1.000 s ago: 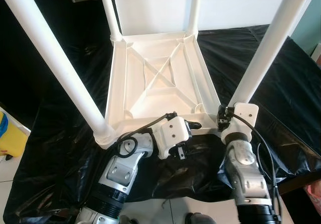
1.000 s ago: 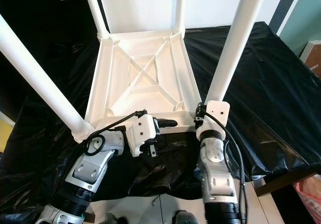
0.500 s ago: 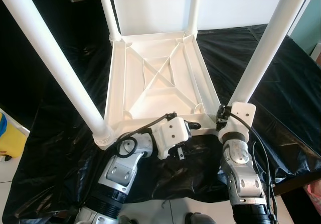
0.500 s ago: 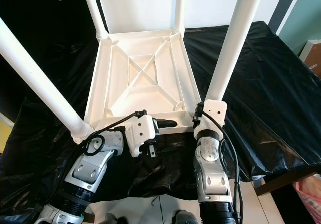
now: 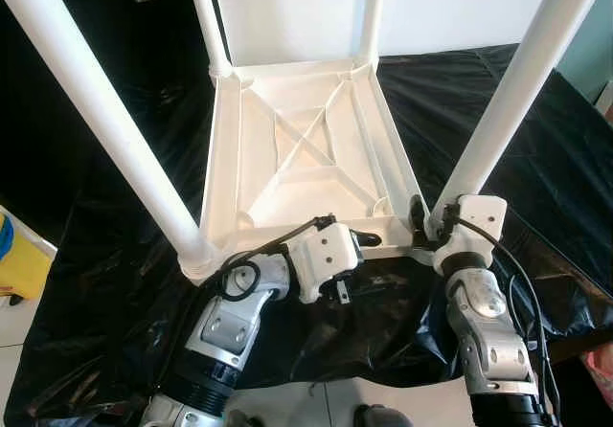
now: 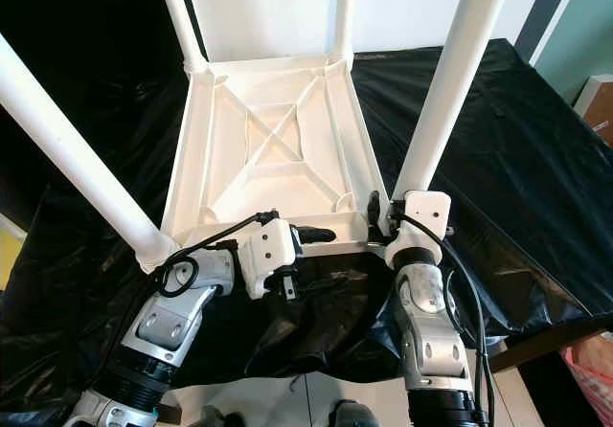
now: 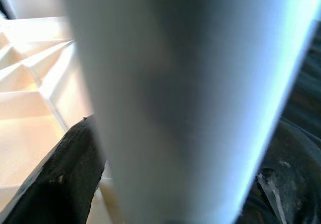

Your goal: Building children table

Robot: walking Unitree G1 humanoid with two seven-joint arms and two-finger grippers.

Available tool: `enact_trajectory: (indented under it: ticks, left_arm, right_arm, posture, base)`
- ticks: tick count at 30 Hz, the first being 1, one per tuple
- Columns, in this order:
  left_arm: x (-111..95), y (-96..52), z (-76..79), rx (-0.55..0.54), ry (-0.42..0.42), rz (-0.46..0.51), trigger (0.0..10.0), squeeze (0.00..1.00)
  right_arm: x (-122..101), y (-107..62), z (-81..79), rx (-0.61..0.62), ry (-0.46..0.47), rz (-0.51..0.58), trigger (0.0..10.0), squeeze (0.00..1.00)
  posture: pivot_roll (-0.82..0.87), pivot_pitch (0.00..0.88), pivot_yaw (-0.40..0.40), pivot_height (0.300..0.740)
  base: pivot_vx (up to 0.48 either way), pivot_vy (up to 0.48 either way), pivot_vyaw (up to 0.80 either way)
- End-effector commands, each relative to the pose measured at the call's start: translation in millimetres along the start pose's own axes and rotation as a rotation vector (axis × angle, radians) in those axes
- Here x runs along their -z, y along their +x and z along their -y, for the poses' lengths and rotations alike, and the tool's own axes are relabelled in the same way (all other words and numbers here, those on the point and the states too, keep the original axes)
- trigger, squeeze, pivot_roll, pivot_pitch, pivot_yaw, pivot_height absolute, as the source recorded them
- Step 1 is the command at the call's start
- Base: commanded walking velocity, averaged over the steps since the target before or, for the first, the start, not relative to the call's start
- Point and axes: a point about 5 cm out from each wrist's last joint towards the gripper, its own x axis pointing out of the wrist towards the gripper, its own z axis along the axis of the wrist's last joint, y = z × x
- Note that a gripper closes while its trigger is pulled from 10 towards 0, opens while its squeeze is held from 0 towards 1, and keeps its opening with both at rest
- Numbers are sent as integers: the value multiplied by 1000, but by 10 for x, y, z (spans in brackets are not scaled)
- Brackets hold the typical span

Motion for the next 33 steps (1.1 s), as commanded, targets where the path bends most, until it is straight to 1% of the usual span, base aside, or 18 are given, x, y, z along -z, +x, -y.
enact_trajectory:
  ticks: [1,3,4,5,6,7,8,9,10,11,12,15,16,17,25,31,32,33]
  left_arm:
    - [49,-12,-48,-125,-4,-17,10000,0]
    - [57,-18,-59,-123,-1,-20,10000,0]
    - [57,-18,-59,-123,-1,-20,10000,0]
    - [58,-19,-63,-123,-1,-20,10000,0]
    - [57,-12,-68,-120,0,-20,10000,0]
    - [57,-12,-68,-120,0,-20,10000,0]
    - [49,4,-67,-113,3,-16,10000,0]
    - [49,4,-67,-113,3,-16,10000,0]
    - [45,9,-65,-110,4,-15,10000,0]
    - [45,9,-65,-110,4,-15,10000,0]
    - [44,11,-64,-109,4,-15,10000,0]
    - [45,11,-64,-108,4,-15,10000,0]
    - [46,10,-65,-108,5,-15,10000,0]
    - [44,10,-66,-108,6,-15,10000,0]
    - [48,-4,-56,-112,6,-17,10000,0]
    - [59,-16,-38,-112,0,-19,10000,0]
    - [65,-16,-33,-112,-1,-21,10000,0]
    - [69,-16,-30,-112,-1,-22,10000,0]
  right_arm:
    - [23,-25,25,-33,16,3,10000,0]
    - [20,-30,102,-172,-15,11,10000,0]
    - [20,-30,102,-172,-15,11,10000,0]
    - [18,-30,116,-223,-29,12,10000,0]
    - [23,-13,141,-304,-48,3,10000,0]
    - [23,-13,141,-304,-48,3,10000,0]
    - [47,23,197,-430,-58,-37,10000,0]
    - [47,23,197,-430,-58,-37,10000,0]
    - [50,36,221,-465,-65,-47,10000,0]
    - [50,36,221,-465,-65,-47,10000,0]
    - [53,54,238,-493,-75,-58,10000,0]
    - [67,76,254,-517,-93,-73,10000,0]
    - [84,99,269,-539,-108,-84,8314,0]
    - [97,118,278,-553,-117,-92,0,0]
    - [131,130,302,-594,-134,-103,0,0]
    - [179,88,347,-600,-125,-123,0,0]
    - [190,75,358,-580,-136,-122,10000,0]
    - [194,69,363,-565,-144,-120,10000,0]
  posture:
    - [-180,93,47,740]
    - [-186,84,51,740]
    - [-186,84,51,740]
    - [-186,84,51,740]
    - [-191,77,58,740]
    - [-191,77,58,740]
    - [-188,74,58,740]
    - [-188,74,58,740]
    - [-188,74,58,740]
    - [-188,74,58,740]
    - [-186,71,58,740]
    - [-184,69,58,740]
    - [-180,66,57,740]
    - [-176,64,55,740]
    - [-169,67,51,740]
    - [-169,75,51,740]
    - [-171,80,51,740]
    - [-171,80,51,740]
  base:
    - [0,0,0]
    - [0,0,0]
    - [0,0,0]
    - [0,0,0]
    - [0,0,0]
    - [0,0,0]
    - [0,0,0]
    - [0,0,0]
    - [0,0,0]
    - [0,0,0]
    - [0,0,0]
    - [0,0,0]
    - [0,0,0]
    - [0,0,0]
    - [0,0,0]
    - [0,0,0]
    - [0,0,0]
    - [0,0,0]
